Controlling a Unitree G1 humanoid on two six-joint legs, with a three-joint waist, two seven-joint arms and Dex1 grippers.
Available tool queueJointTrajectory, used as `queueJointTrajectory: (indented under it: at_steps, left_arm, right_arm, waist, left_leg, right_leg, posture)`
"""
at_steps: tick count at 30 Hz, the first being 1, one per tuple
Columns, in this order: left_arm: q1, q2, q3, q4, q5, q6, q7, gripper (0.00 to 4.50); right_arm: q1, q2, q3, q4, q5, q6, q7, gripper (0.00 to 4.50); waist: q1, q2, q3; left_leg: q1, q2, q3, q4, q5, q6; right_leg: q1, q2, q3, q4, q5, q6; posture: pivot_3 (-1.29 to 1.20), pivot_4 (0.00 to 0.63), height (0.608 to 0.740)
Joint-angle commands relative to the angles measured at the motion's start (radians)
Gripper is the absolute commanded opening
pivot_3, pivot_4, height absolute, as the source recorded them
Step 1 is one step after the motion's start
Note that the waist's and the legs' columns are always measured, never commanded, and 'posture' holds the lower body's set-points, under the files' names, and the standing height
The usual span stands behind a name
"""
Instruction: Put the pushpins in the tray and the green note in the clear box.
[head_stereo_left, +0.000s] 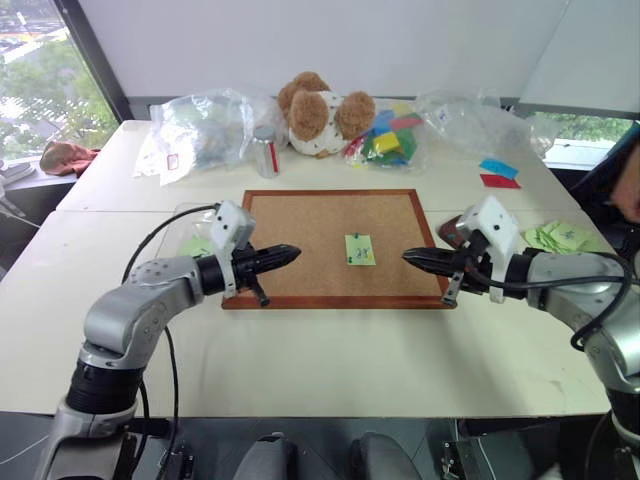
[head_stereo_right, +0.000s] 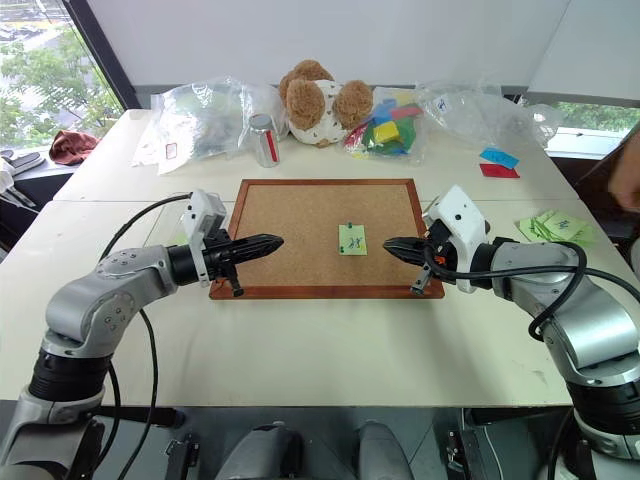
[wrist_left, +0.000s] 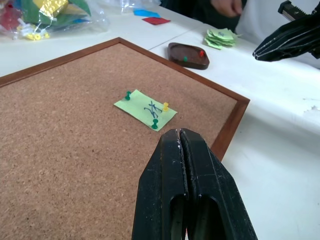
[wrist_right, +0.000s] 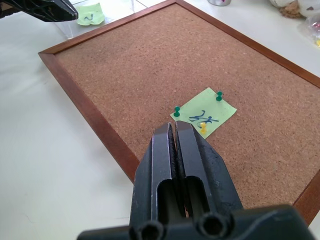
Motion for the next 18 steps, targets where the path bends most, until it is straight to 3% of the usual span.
queueJointTrajectory:
  at_steps: [1, 18]
  left_arm:
    - [-0.015, 0.003, 0.022, -0.014, 0.009, -0.038, 0.002, 0.00]
    - [-0.025, -0.009, 0.024, -0.006, -0.003, -0.033, 0.016, 0.00]
  right_arm:
    - [-0.013, -0.003, -0.027, -0.030, 0.011, -0.014, -0.004, 0.05]
    - [-0.007, 0.003, -0.026, -0.022, 0.004, -0.010, -0.024, 0.05]
  waist:
    - [0.000, 0.000, 0.000]
    - [0.000, 0.000, 0.000]
  left_leg:
    - [0.000, 0.000, 0.000, 0.000, 0.000, 0.000]
    - [0.000, 0.000, 0.000, 0.000, 0.000, 0.000]
  right_leg:
    - [0.000, 0.000, 0.000, 0.000, 0.000, 0.000]
    - [0.000, 0.000, 0.000, 0.000, 0.000, 0.000]
  posture:
    - [0.00, 0.150, 0.740]
    - [0.00, 0.150, 0.740]
